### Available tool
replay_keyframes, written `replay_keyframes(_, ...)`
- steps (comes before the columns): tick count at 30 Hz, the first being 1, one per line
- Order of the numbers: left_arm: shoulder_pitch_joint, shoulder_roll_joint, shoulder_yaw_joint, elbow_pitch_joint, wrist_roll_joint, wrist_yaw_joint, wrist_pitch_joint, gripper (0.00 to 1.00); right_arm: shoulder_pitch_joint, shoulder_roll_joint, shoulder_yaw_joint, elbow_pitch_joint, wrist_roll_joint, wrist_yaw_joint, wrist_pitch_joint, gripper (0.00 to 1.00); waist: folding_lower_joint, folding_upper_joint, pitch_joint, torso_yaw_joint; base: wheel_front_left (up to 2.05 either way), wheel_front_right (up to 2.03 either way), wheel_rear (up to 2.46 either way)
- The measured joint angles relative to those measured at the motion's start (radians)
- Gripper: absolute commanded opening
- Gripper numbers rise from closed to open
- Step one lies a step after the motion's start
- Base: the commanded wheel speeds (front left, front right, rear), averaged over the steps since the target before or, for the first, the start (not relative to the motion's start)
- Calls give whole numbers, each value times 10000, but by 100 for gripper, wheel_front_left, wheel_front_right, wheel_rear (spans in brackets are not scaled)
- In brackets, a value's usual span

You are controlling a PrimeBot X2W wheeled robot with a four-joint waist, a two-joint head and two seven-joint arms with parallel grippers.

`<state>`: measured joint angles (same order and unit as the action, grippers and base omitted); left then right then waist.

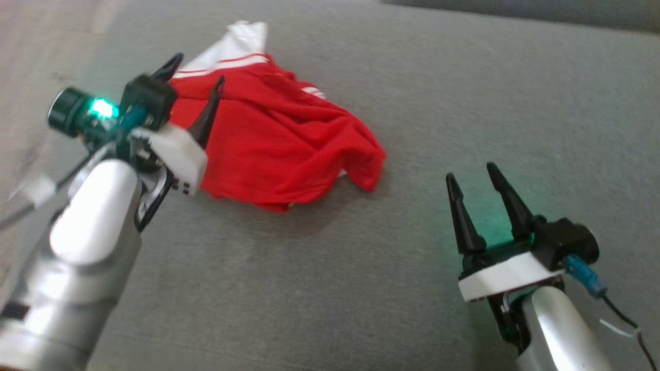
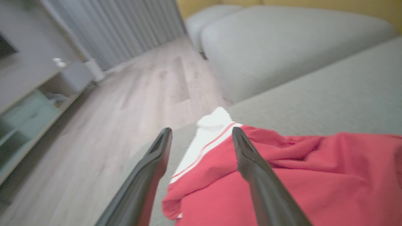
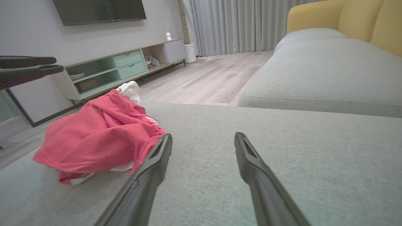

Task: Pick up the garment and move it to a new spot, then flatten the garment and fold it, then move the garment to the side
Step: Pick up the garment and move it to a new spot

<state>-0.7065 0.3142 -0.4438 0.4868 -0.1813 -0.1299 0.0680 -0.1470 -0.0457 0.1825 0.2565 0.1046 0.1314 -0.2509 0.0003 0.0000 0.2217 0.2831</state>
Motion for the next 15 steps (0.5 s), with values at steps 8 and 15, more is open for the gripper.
replay_keyframes(8, -2015, 1344, -3365, 840, -2836, -25, 1927, 100, -328, -33, 217, -73, 157, 0, 0, 100, -1, 0, 701, -976, 0, 0, 0)
replay_keyframes(15, -2841, 1894, -4886, 1841, -4103, -25, 2150, 100, -546, -36, 286, -169, 351, 0, 0, 100, -1, 0, 1084, -1713, 0, 0, 0)
